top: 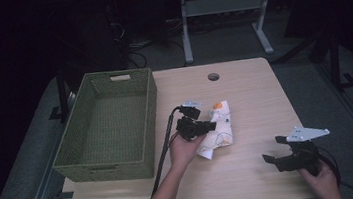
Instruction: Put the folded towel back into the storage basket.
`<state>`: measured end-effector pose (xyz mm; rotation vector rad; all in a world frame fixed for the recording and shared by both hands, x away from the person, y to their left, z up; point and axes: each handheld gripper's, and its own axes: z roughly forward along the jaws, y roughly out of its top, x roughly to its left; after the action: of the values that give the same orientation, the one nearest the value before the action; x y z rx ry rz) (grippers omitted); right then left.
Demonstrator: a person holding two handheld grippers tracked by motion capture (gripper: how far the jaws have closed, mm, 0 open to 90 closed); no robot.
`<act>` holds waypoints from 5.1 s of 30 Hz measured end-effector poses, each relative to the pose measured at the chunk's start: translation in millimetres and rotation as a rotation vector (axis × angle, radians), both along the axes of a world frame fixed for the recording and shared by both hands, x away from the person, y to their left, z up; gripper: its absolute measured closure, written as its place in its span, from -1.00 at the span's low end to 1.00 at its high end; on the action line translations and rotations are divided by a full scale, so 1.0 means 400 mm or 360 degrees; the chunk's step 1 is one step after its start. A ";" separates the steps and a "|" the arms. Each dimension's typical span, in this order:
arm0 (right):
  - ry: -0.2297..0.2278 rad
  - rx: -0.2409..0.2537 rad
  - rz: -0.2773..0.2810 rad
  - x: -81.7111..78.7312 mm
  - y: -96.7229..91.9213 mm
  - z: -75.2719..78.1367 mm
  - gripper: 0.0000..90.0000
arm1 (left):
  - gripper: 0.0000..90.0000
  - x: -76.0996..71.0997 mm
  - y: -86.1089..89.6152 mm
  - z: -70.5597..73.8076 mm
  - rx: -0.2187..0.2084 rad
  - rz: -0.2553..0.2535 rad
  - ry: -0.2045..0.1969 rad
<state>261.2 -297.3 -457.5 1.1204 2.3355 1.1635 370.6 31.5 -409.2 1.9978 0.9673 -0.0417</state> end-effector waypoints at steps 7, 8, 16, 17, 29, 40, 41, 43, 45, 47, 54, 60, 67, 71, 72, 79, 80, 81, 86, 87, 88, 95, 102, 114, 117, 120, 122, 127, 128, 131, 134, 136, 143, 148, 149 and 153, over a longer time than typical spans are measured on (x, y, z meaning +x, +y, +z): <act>0.0001 -0.0006 -0.0001 0.001 0.003 -0.001 -0.69 | 0.82 -0.011 0.014 0.034 -0.0144 -0.0033 0.0035; 0.0002 -0.0006 0.0000 0.001 0.002 -0.001 -0.69 | 0.82 -0.012 0.015 0.039 -0.0160 -0.0035 0.0039; 0.0001 -0.0005 -0.0002 0.001 0.002 -0.001 -0.69 | 0.81 -0.017 0.038 0.070 -0.0233 -0.0045 0.0064; -0.0001 -0.0005 -0.0001 0.001 0.002 -0.001 -0.69 | 0.81 -0.018 0.041 0.073 -0.0238 -0.0050 0.0066; 0.0003 -0.0017 0.0002 0.002 0.008 -0.002 -0.69 | 0.80 -0.026 0.081 0.119 -0.0292 -0.0088 0.0094; 0.0005 -0.0024 -0.0001 0.002 0.009 -0.002 -0.69 | 0.80 -0.022 0.120 0.150 -0.0324 -0.0094 0.0126; 0.0004 -0.0025 -0.0001 0.002 0.009 -0.002 -0.69 | 0.80 -0.021 0.124 0.151 -0.0325 -0.0092 0.0130; 0.0005 -0.0027 -0.0001 0.003 0.009 -0.003 -0.69 | 0.80 -0.020 0.134 0.157 -0.0327 -0.0083 0.0131; 0.0004 -0.0027 -0.0001 0.003 0.009 -0.003 -0.69 | 0.80 -0.018 0.143 0.164 -0.0343 -0.0078 0.0134; 0.0006 -0.0026 -0.0004 0.003 0.009 -0.003 -0.69 | 0.80 -0.014 0.157 0.175 -0.0357 -0.0074 0.0135; 0.0006 -0.0027 -0.0006 0.003 0.009 -0.003 -0.69 | 0.80 -0.008 0.182 0.189 -0.0384 -0.0075 0.0156; 0.0006 -0.0031 -0.0007 0.004 0.010 -0.004 -0.69 | 0.80 -0.002 0.207 0.195 -0.0399 -0.0065 0.0175; 0.0014 -0.0042 -0.0008 0.005 0.012 -0.005 -0.69 | 0.80 0.002 0.233 0.210 -0.0415 -0.0061 0.0190; 0.0019 -0.0035 -0.0012 0.005 0.012 -0.007 -0.69 | 0.80 0.004 0.244 0.222 -0.0405 -0.0055 0.0185; 0.0019 -0.0037 -0.0011 0.005 0.012 -0.007 -0.69 | 0.80 0.004 0.247 0.224 -0.0410 -0.0056 0.0187; 0.0023 -0.0044 -0.0012 0.007 0.014 -0.009 -0.69 | 0.80 0.007 0.273 0.228 -0.0429 -0.0033 0.0203; 0.0023 -0.0046 -0.0013 0.007 0.014 -0.009 -0.69 | 0.80 0.008 0.278 0.229 -0.0430 -0.0040 0.0205; 0.0024 -0.0045 -0.0013 0.007 0.014 -0.010 -0.69 | 0.80 0.008 0.281 0.230 -0.0433 -0.0037 0.0206; 0.0028 -0.0045 -0.0014 0.009 0.016 -0.011 -0.69 | 0.79 0.010 0.302 0.233 -0.0436 -0.0021 0.0213; 0.0027 -0.0047 -0.0013 0.009 0.017 -0.011 -0.69 | 0.79 0.011 0.307 0.234 -0.0440 -0.0020 0.0220; 0.0028 -0.0050 -0.0013 0.009 0.017 -0.011 -0.69 | 0.79 0.011 0.311 0.235 -0.0440 -0.0016 0.0221; 0.0035 -0.0054 -0.0015 0.010 0.021 -0.012 -0.69 | 0.79 0.013 0.337 0.243 -0.0437 -0.0002 0.0216; 0.0034 -0.0059 -0.0014 0.011 0.021 -0.013 -0.69 | 0.79 0.016 0.361 0.250 -0.0450 0.0012 0.0223; 0.0036 -0.0070 -0.0017 0.011 0.022 -0.014 -0.69 | 0.79 0.018 0.413 0.258 -0.0474 0.0050 0.0235; 0.0035 -0.0063 -0.0015 0.012 0.023 -0.015 -0.69 | 0.79 0.019 0.427 0.259 -0.0466 0.0051 0.0234; 0.0036 -0.0062 -0.0015 0.012 0.023 -0.015 -0.69 | 0.79 0.019 0.433 0.259 -0.0470 0.0055 0.0233; 0.0039 -0.0062 -0.0018 0.012 0.024 -0.015 -0.69 | 0.78 0.020 0.439 0.260 -0.0470 0.0056 0.0233; 0.0038 -0.0069 -0.0019 0.012 0.024 -0.016 -0.69 | 0.78 0.020 0.458 0.260 -0.0463 0.0068 0.0240; 0.0038 -0.0067 -0.0018 0.012 0.024 -0.016 -0.69 | 0.78 0.020 0.462 0.260 -0.0467 0.0070 0.0241; 0.0035 -0.0064 -0.0017 0.012 0.024 -0.016 -0.69 | 0.78 0.020 0.477 0.261 -0.0467 0.0083 0.0239; 0.0037 -0.0065 -0.0020 0.012 0.023 -0.016 -0.69 | 0.78 0.019 0.492 0.259 -0.0468 0.0091 0.0236; 0.0038 -0.0069 -0.0022 0.012 0.023 -0.015 -0.69 | 0.78 0.020 0.501 0.257 -0.0465 0.0096 0.0239; 0.0037 -0.0076 -0.0028 0.012 0.021 -0.015 -0.69 | 0.78 0.023 0.532 0.253 -0.0464 0.0113 0.0245; 0.0036 -0.0075 -0.0033 0.013 0.023 -0.016 -0.69 | 0.78 0.027 0.557 0.250 -0.0467 0.0119 0.0248; 0.0037 -0.0075 -0.0033 0.013 0.023 -0.016 -0.69 | 0.78 0.027 0.561 0.250 -0.0469 0.0118 0.0251; 0.0036 -0.0080 -0.0037 0.012 0.023 -0.016 -0.69 | 0.78 0.025 0.582 0.252 -0.0481 0.0127 0.0249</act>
<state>266.2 -288.0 -464.1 1.1461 2.3484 1.0836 380.8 264.4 -308.5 1.6957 1.0710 -0.2874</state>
